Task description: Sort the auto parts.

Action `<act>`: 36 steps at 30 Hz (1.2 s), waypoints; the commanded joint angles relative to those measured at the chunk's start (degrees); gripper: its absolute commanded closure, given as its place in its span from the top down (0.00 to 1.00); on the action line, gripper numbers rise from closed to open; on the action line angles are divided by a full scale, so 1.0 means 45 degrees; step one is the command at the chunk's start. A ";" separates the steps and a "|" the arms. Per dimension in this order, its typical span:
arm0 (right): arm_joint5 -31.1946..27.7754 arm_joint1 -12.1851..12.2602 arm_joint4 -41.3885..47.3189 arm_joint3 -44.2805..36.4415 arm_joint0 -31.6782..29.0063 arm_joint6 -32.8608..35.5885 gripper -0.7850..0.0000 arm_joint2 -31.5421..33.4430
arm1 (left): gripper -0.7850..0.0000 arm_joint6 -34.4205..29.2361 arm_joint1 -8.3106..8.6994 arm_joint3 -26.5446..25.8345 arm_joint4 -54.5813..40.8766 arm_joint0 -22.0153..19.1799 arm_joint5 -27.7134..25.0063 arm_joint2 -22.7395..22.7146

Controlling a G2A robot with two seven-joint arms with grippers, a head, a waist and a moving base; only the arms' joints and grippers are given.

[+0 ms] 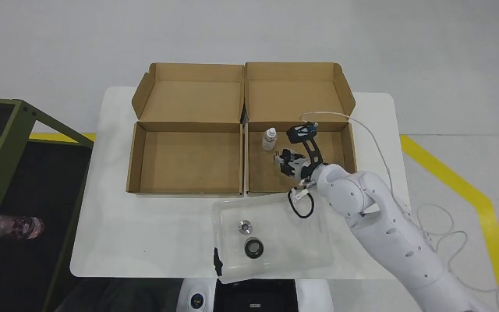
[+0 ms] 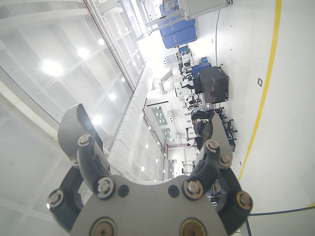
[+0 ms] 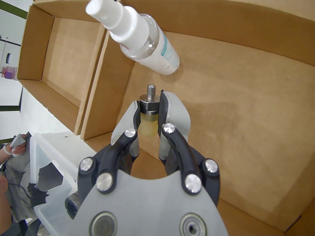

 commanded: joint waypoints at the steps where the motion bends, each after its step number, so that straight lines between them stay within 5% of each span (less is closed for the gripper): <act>1: 0.0012 -0.0040 -0.0119 0.0074 0.0073 0.0052 0.18 -0.0078 | 1.00 0.0000 0.0000 0.0000 0.0000 0.0000 0.0000 0.0000; 13: -0.1800 0.0142 -0.0129 -0.0826 -0.0801 0.0146 0.31 0.0826 | 1.00 0.0000 0.0000 0.0000 0.0000 0.0000 0.0000 0.0000; 32: -0.9658 0.0798 -0.0663 -0.3344 -0.3340 -0.1406 0.50 0.2868 | 1.00 0.0000 0.0000 0.0000 0.0000 0.0000 0.0000 0.0000; 33: -0.9980 0.0808 -0.0899 -0.3409 -0.3403 -0.1570 0.67 0.2827 | 1.00 0.0000 0.0000 0.0000 0.0000 0.0000 0.0000 0.0000; 36: -1.0754 0.0843 -0.1715 -0.3587 -0.3619 -0.2026 0.82 0.2755 | 1.00 0.0000 0.0000 0.0000 0.0000 0.0000 0.0000 0.0000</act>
